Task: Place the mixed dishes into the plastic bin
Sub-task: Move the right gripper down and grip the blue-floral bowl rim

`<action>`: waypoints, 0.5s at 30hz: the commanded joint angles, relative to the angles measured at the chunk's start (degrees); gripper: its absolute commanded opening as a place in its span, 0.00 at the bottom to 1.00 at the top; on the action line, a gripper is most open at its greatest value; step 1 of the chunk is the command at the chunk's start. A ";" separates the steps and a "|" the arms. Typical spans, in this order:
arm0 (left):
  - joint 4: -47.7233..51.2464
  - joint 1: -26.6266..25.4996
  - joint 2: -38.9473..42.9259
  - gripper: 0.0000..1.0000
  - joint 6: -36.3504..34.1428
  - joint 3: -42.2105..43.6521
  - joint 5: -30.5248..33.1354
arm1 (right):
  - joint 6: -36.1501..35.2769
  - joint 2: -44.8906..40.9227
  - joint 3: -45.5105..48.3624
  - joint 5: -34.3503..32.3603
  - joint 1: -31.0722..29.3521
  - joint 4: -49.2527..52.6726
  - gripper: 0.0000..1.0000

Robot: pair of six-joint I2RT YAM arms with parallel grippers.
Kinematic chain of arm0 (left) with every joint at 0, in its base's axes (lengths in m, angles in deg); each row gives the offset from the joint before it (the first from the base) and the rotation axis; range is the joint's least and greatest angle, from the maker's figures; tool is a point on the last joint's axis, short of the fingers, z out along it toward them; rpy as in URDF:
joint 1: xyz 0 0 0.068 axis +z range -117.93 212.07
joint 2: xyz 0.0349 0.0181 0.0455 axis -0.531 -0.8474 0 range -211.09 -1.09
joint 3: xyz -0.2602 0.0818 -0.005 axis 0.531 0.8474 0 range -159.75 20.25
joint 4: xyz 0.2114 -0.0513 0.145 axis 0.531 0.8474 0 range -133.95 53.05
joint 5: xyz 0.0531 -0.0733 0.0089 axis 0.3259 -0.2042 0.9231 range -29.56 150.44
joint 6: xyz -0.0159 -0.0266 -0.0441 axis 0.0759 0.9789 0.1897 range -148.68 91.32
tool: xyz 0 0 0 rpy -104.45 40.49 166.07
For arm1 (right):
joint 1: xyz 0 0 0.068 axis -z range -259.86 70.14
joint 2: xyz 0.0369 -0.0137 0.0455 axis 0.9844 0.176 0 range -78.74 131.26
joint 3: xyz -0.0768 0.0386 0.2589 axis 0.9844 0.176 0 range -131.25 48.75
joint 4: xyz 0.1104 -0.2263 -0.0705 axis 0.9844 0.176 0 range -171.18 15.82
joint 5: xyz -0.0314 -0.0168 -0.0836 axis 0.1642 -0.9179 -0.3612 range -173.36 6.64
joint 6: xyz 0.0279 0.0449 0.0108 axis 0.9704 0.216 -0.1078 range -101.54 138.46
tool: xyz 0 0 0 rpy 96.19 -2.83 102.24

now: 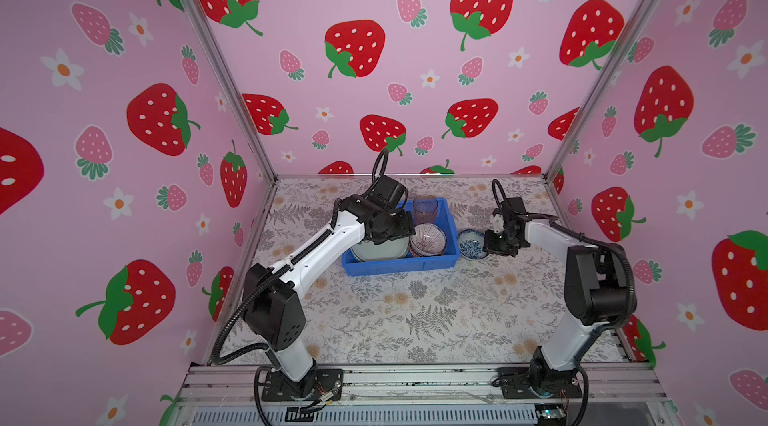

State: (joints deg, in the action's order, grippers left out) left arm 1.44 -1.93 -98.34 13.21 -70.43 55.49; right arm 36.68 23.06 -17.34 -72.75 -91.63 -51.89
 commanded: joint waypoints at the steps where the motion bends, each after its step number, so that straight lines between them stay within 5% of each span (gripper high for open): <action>1: 0.90 0.25 1.01 0.77 -0.06 0.44 0.84 | -0.07 0.34 -0.14 -0.22 -0.37 0.03 0.20; 15: 0.44 0.79 0.66 0.77 -0.05 1.35 0.38 | -0.90 -2.04 -2.33 -3.46 -1.01 3.01 0.04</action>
State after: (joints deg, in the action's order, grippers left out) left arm 1.28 -1.45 -98.32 13.21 -69.97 55.42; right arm 36.59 23.00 -17.86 -74.19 -92.24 -51.14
